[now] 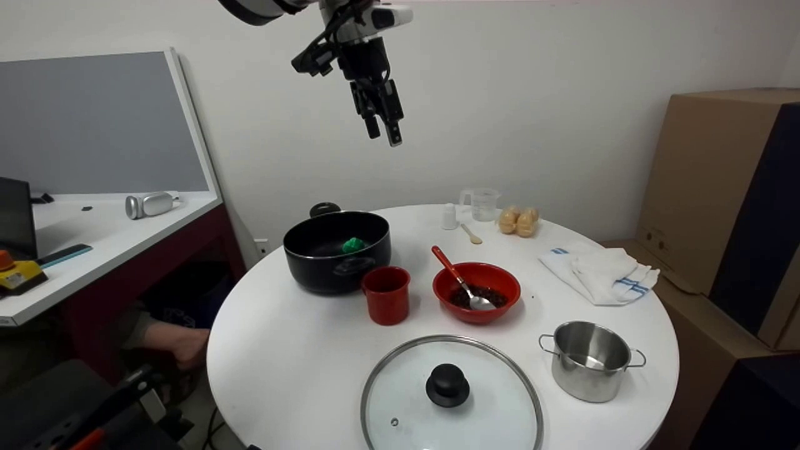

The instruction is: Remove the lid from the black pot and set it on the table then pick up the orange and green objects from the pot and place them on the red plate

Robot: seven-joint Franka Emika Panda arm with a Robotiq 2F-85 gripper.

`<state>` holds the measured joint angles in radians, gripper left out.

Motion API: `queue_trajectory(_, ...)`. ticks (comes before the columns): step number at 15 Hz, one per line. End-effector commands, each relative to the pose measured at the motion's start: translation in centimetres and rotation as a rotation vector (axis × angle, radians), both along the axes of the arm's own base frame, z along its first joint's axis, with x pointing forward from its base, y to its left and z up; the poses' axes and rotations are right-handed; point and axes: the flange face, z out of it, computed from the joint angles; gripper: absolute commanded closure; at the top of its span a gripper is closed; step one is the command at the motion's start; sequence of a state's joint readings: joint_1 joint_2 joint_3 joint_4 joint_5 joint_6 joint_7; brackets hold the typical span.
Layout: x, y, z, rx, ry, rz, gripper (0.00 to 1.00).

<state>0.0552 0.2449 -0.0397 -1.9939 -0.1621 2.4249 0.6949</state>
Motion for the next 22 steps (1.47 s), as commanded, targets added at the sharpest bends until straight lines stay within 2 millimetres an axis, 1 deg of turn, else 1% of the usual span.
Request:
queue_trajectory(1, 2.5, -1.4, -4.6, 0.032, 0.07, -0.023, 0.0)
queue_trajectory(2, 2.8, -2.0, -6.5, 0.027, 0.083, -0.03, 0.0)
queue_trajectory(3, 3.2, -2.4, -7.8, 0.019, 0.1, -0.041, 0.0)
queue_trajectory(4, 1.5, -1.7, -5.9, 0.011, 0.08, -0.037, 0.0)
queue_trajectory(5, 1.9, -2.2, -7.3, 0.008, 0.096, -0.043, 0.0)
queue_trajectory(6, 2.2, -2.4, -8.2, 0.005, 0.105, -0.047, 0.0)
queue_trajectory(7, 2.4, -2.5, -8.7, 0.004, 0.109, -0.048, 0.0)
queue_trajectory(11, 2.9, -2.5, -8.3, 0.004, 0.098, -0.047, 0.0)
queue_trajectory(12, 2.8, -2.2, -8.8, -0.004, 0.101, -0.041, 0.0)
queue_trajectory(14, 2.9, -1.3, -9.5, -0.016, 0.093, -0.027, 0.0)
queue_trajectory(17, 3.0, 0.5, -10.7, -0.028, 0.099, -0.002, 0.0)
queue_trajectory(20, 3.3, 3.2, -12.2, -0.046, 0.11, 0.049, 0.0)
queue_trajectory(22, 3.7, 5.5, -13.4, -0.054, 0.117, 0.104, 0.0)
